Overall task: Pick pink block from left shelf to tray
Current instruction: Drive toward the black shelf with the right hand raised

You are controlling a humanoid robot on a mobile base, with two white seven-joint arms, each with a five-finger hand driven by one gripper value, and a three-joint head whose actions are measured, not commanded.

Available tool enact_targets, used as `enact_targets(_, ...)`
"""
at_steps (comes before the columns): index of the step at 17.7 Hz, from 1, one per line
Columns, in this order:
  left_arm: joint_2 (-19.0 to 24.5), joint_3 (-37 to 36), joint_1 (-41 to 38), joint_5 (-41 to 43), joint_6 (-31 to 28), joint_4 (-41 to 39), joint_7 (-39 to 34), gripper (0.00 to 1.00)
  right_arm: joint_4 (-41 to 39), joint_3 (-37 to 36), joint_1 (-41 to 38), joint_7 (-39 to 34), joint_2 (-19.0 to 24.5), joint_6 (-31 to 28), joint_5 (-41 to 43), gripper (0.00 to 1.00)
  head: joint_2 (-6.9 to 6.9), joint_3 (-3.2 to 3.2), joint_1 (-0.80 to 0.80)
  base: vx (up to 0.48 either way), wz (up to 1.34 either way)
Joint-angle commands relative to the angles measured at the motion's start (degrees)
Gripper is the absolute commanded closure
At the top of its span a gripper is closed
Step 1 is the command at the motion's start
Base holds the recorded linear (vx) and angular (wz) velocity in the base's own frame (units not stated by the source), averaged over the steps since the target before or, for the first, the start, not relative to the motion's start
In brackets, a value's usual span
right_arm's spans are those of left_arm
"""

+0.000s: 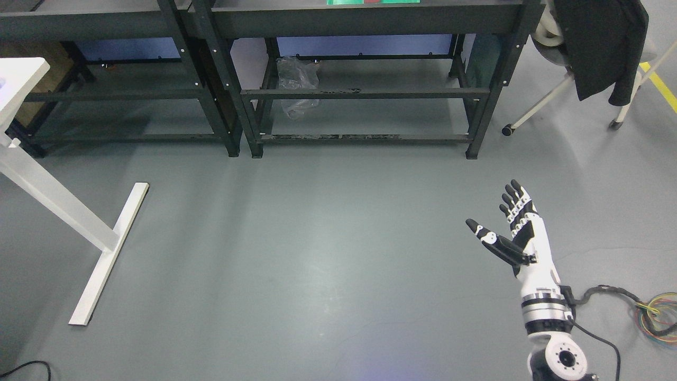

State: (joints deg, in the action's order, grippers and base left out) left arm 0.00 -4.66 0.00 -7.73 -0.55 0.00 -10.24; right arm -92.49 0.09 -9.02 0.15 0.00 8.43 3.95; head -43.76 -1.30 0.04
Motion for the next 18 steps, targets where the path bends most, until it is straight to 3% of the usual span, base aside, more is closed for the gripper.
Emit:
enact_targets(1, 1.0, 0.0, 1.7, 0.0, 0.0, -1.0, 0.0, 0.00, -0.1, 1.0, 0.0, -0.1, -1.0, 0.0, 0.1, 0.00, 0.00, 0.00, 0.00, 0.000, 0.00)
enact_targets(13, 1.0, 0.0, 1.8, 0.0, 0.0, -1.0, 0.0, 0.00, -0.1, 1.1, 0.2, 0.4, -1.0, 0.3, -1.4, 0.01, 0.00, 0.00, 0.00, 0.000, 0.00)
enact_targets(15, 1.0, 0.0, 1.7, 0.0, 0.0, -1.0, 0.0, 0.00, -0.1, -0.5, 0.8, 1.5, -1.0, 1.8, -10.7, 0.01, 0.00, 0.00, 0.00, 0.000, 0.00)
enact_targets(18, 1.0, 0.0, 1.7, 0.0, 0.0, -1.0, 0.0, 0.00, -0.1, -1.3, 3.6, 5.1, -1.6, 2.3, -35.0, 0.02, 0.00, 0.00, 0.00, 0.000, 0.00)
